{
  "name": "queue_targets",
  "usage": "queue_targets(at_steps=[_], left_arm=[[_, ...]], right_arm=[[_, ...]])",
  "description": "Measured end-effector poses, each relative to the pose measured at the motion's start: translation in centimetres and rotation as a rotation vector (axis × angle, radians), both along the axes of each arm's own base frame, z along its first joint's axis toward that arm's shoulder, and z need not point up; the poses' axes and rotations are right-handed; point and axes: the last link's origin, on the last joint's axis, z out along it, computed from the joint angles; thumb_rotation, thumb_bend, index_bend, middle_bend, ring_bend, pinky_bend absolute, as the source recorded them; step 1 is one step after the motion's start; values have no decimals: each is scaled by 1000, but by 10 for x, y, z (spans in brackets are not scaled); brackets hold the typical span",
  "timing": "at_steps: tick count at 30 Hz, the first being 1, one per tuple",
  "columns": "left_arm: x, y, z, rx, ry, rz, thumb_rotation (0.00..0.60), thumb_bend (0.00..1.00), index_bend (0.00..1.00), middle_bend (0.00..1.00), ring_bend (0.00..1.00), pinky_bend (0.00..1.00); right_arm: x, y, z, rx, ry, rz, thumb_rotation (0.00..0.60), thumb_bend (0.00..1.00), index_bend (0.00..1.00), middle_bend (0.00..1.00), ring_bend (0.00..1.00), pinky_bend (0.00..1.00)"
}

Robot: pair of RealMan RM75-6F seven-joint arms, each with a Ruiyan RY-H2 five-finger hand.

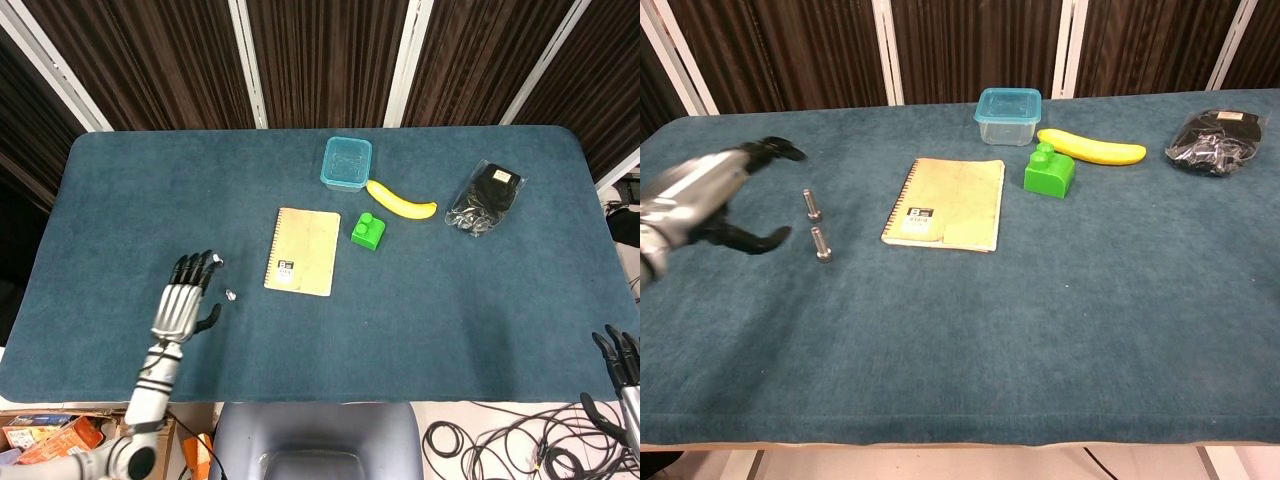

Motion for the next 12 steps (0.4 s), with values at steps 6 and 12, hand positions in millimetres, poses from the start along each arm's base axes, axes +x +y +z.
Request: queue_targets(at_steps=[6, 12], left_arm=[[-48, -46, 73, 72, 5, -25, 600, 356, 39, 0, 0, 0], [-80, -85, 99, 99, -31, -57, 600, 357, 31, 0, 0, 0]], right_arm=[[2, 0, -4, -1, 21, 9, 600, 290, 0, 0, 0, 36], [1, -6, -5, -25, 30, -16, 600, 290, 0, 0, 0, 36]])
